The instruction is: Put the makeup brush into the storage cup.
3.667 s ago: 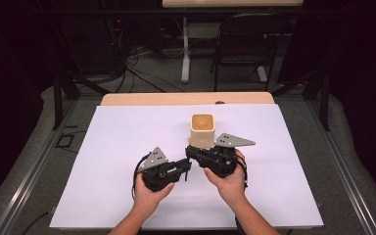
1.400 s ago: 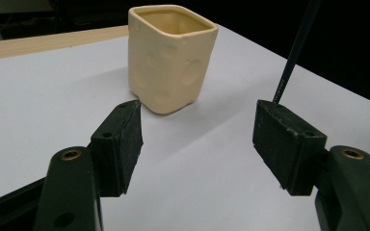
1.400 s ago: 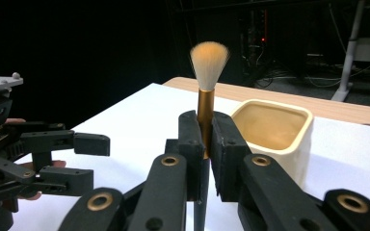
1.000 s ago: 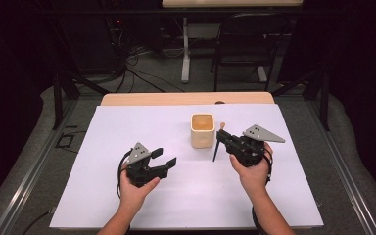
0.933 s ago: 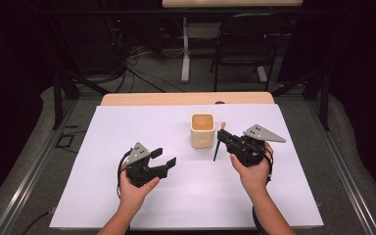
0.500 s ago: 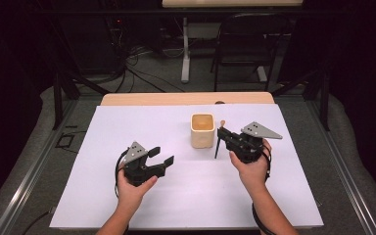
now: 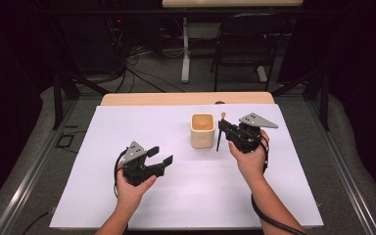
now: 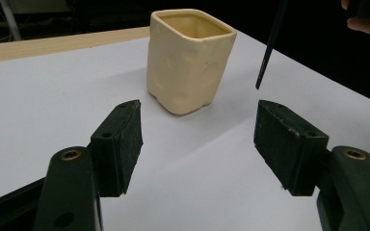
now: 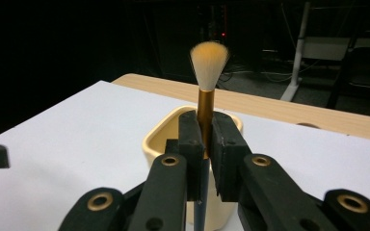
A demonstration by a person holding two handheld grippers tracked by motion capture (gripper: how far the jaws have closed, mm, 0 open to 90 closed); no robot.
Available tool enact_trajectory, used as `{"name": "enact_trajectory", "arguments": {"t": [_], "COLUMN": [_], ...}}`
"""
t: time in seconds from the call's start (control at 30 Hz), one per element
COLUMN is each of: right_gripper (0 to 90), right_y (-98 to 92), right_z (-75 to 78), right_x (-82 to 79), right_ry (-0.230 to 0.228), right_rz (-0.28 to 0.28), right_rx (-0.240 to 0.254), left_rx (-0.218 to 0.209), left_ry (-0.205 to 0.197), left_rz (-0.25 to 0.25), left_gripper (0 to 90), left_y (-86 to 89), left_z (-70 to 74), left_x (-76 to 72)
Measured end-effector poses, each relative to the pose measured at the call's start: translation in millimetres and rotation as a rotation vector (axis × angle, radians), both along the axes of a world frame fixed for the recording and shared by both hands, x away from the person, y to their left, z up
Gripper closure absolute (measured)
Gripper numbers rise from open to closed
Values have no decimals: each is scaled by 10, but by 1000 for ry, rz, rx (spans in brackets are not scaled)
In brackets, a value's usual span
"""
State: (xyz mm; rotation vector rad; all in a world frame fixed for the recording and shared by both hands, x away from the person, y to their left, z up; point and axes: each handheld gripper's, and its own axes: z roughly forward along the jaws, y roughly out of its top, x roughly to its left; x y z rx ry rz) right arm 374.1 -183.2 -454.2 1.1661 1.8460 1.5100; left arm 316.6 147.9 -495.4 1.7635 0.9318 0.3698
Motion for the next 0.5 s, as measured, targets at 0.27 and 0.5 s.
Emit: {"name": "enact_trajectory", "arguments": {"t": [0.27, 0.5], "right_gripper": [839, 839], "right_y": [-14, -57], "right_z": [112, 187], "right_x": [151, 276], "right_ry": [-1, 4], "right_rz": [-33, -51], "right_rx": [-32, -32], "left_rx": [1, 0], "left_ry": [-4, -1], "left_rz": [1, -3], "left_gripper": [346, 346], "left_y": [22, 11], "left_z": [22, 21], "left_x": [-4, 1]}}
